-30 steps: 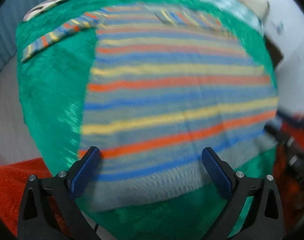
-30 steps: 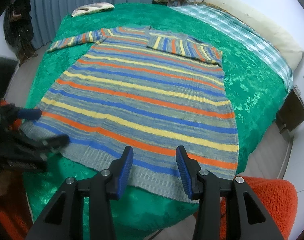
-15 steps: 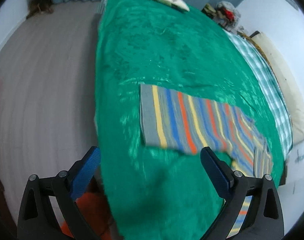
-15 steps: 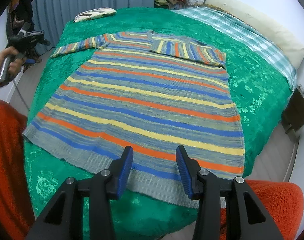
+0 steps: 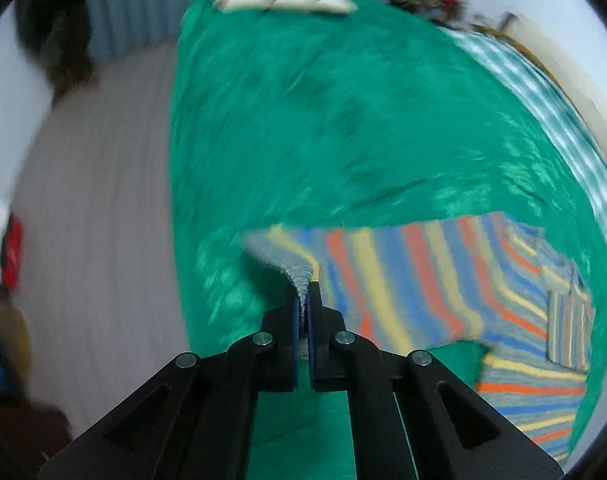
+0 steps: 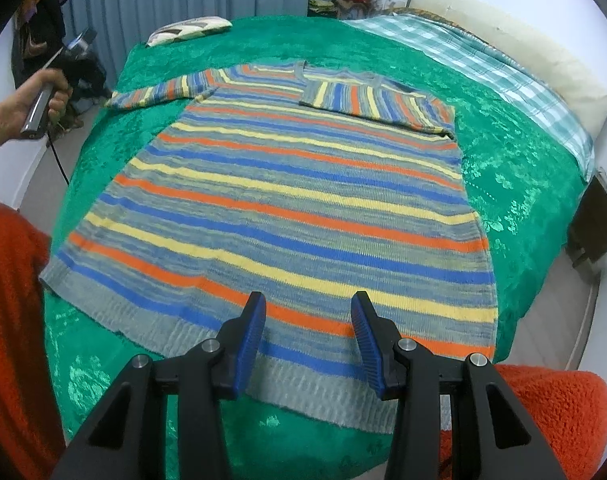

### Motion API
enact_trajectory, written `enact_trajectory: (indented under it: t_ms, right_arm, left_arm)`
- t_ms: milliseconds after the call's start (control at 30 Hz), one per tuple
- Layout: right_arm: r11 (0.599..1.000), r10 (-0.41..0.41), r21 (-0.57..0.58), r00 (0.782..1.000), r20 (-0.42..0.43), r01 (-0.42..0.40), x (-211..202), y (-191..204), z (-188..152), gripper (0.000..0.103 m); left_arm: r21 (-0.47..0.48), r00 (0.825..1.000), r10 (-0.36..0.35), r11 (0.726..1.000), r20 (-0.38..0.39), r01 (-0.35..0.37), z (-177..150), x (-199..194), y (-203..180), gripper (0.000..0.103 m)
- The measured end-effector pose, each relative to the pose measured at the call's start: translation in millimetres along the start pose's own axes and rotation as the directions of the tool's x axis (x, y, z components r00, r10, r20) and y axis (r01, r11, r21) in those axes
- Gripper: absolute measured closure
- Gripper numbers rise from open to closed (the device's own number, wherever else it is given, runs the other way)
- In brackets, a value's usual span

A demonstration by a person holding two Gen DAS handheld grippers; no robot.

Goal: Fold small clothes
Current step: 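Grasp the extended sleeve cuff with the left tool, fold it across the body, release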

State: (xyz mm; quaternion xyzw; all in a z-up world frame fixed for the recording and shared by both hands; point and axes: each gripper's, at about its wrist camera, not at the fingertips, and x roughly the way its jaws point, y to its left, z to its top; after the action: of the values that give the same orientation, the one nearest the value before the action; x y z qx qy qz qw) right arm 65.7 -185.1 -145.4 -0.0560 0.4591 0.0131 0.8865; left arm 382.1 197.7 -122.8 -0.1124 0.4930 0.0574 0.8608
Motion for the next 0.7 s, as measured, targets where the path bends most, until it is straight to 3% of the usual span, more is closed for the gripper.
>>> enact_trajectory:
  t_ms: [100, 167, 233, 300, 433, 467, 500, 533, 567, 600, 700]
  right_arm:
    - [1.0, 0.014, 0.017, 1.0, 0.015, -0.014, -2.7, -4.0, 1.1, 0.058]
    - [0.999, 0.023, 0.031, 0.999, 0.022, -0.024, -4.5, -7.4, 1.5, 0.058]
    - [0.999, 0.028, 0.038, 0.999, 0.029, -0.03, -5.7, -10.0, 1.7, 0.058]
    - [0.998, 0.031, 0.045, 0.999, 0.034, -0.033, -6.3, -12.9, 1.9, 0.058]
    - [0.998, 0.037, 0.057, 0.999, 0.034, -0.038, -5.8, -19.2, -0.5, 0.058]
    - [0.997, 0.037, 0.061, 0.999, 0.032, -0.039, -5.4, -20.8, -1.3, 0.058]
    - [0.997, 0.038, 0.065, 0.999, 0.03, -0.04, -4.7, -22.3, -1.9, 0.058]
    - [0.997, 0.039, 0.073, 0.999, 0.026, -0.041, -3.6, -25.0, -2.7, 0.058]
    - [0.996, 0.041, 0.079, 0.999, 0.024, -0.043, -2.9, -27.0, -3.0, 0.058]
    - [0.995, 0.044, 0.086, 0.999, 0.022, -0.046, -2.6, -29.3, -3.3, 0.058]
    - [0.993, 0.05, 0.105, 0.998, 0.027, -0.053, -3.6, -35.7, -5.2, 0.058]
  left_arm:
    - [0.133, 0.995, -0.082, 0.988, 0.065, 0.073, 20.3, -35.9, -65.1, 0.102]
    - [0.24, 0.983, -0.157, 0.962, 0.091, 0.131, 25.5, -57.1, -120.6, 0.102]
    - [0.35, 0.967, -0.236, 0.917, 0.092, 0.19, 21.5, -72.3, -180.0, 0.102]
    - [0.443, 0.954, -0.294, 0.865, 0.066, 0.236, 9.8, -75.9, -235.5, 0.102]
    - [0.545, 0.942, -0.336, 0.788, -0.012, 0.288, -23.2, -50.4, -308.9, 0.1]
    - [0.562, 0.935, -0.351, 0.764, -0.052, 0.318, -30.7, -39.4, -321.7, 0.095]
    - [0.576, 0.931, -0.349, 0.742, -0.104, 0.343, -42.1, -27.0, -334.4, 0.082]
    - [0.585, 0.935, -0.323, 0.733, -0.148, 0.346, -51.2, -14.0, -345.0, 0.069]
    - [0.583, 0.941, -0.301, 0.74, -0.157, 0.334, -56.2, -4.9, -349.7, 0.047]
    - [0.575, 0.941, -0.307, 0.749, -0.14, 0.329, -58.7, -4.2, -346.2, 0.038]
    - [0.475, 0.937, -0.335, 0.811, -0.1, 0.341, -48.6, 7.8, -316.8, 0.036]
